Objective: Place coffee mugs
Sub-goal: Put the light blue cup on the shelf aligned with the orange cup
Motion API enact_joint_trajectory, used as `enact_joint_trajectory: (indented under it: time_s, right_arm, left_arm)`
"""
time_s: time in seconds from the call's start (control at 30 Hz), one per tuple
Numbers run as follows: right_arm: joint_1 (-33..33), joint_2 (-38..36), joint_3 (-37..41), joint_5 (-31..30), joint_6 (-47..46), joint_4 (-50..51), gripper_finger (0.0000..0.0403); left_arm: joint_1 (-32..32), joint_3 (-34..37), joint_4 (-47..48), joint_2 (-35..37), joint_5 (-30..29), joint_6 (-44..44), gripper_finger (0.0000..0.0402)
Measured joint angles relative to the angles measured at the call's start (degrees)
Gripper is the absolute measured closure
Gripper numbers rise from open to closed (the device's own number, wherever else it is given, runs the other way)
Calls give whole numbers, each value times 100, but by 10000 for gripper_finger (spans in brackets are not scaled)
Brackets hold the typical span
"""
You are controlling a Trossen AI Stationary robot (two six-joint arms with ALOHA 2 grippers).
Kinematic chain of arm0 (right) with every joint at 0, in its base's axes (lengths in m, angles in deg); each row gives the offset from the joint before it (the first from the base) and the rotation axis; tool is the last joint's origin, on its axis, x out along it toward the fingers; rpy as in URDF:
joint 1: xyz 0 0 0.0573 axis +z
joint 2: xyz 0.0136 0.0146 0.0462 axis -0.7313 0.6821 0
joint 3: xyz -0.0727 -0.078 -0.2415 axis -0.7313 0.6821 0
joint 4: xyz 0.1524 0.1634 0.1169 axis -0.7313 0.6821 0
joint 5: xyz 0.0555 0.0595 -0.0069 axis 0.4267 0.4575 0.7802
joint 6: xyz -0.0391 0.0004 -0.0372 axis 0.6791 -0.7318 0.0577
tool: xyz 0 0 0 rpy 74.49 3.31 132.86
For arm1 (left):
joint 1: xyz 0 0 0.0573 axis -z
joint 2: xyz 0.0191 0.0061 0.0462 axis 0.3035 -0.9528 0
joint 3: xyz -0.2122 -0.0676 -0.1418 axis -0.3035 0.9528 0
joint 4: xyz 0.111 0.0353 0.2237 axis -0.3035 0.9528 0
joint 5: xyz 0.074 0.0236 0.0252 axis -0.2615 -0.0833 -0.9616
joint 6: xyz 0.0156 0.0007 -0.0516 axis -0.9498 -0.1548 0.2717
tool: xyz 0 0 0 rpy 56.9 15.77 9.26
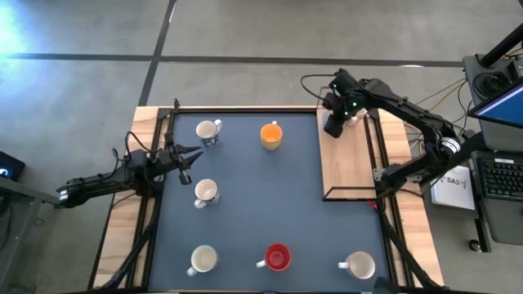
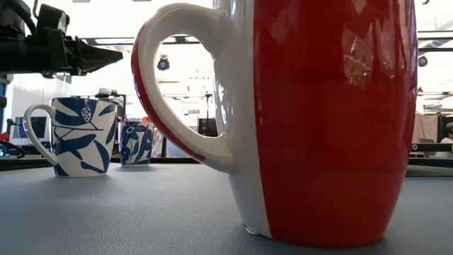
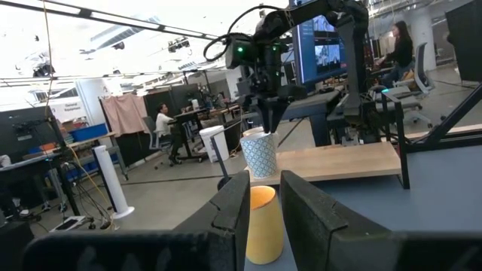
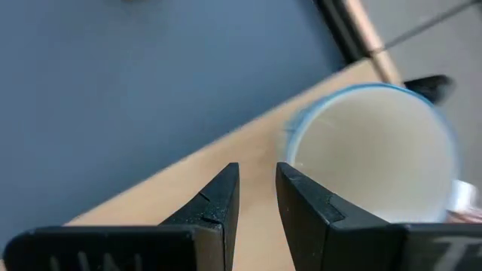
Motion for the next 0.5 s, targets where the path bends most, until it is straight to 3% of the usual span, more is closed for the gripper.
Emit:
enact_joint_trajectory:
  time_s: [0.13,0.5]
  right_arm:
    - [48,0,0,-419,7,-1,326]
    - [51,4,73,-439,-129,-28,326]
  left_arm:
    - [0,-1,0,-1,-1,1,342]
    - [0,-1,1,0,0,-1,342]
